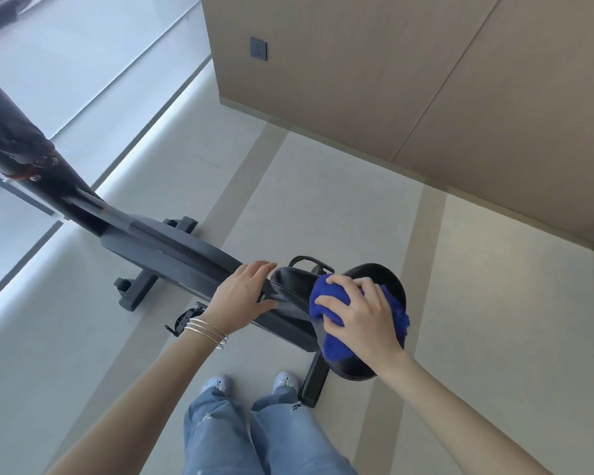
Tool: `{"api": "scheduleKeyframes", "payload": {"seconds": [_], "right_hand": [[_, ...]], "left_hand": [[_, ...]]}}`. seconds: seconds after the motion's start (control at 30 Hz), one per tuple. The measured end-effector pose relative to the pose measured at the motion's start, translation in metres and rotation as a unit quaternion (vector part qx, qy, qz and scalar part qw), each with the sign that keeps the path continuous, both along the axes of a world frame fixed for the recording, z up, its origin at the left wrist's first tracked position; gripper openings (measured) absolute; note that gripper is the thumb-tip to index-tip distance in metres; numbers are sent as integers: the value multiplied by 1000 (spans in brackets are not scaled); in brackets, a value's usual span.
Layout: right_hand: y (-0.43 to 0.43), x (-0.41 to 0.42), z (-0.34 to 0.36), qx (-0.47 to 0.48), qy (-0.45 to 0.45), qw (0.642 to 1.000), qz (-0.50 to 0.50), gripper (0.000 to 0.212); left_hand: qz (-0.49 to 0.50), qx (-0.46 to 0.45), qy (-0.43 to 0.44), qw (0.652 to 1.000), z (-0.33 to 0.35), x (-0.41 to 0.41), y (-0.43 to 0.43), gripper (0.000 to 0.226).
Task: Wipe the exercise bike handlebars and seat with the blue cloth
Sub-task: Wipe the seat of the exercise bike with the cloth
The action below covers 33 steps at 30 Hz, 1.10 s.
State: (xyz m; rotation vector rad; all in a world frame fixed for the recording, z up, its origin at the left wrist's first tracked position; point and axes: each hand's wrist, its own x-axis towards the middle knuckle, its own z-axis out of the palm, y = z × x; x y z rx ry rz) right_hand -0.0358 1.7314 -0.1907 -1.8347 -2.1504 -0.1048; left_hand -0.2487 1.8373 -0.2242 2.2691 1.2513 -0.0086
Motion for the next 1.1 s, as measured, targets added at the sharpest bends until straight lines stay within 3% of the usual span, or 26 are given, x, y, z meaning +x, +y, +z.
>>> {"api": "scheduleKeyframes", "payload": {"seconds": [0.2,0.47,0.57,0.73,0.93,1.1], "right_hand": [[-5,31,8,-48,0,995,-84,20],[65,53,9,-192,27,960,-201,28],[26,37,7,-143,-17,972,-185,32],[-35,32,-7,-36,-9,987,-159,31],[8,44,1,-75,45,975,-205,33],[-30,27,-7,-25,17,978,-208,35]], "left_hand": [[-91,63,-15,994,8,48,-11,75],[-99,58,9,993,11,61,-9,74],[-89,57,1,994,10,60,-11,74],[-85,69,-6,994,7,59,-12,76],[-98,82,13,992,6,60,-16,77],[-101,86,26,991,5,58,-19,80]]}}
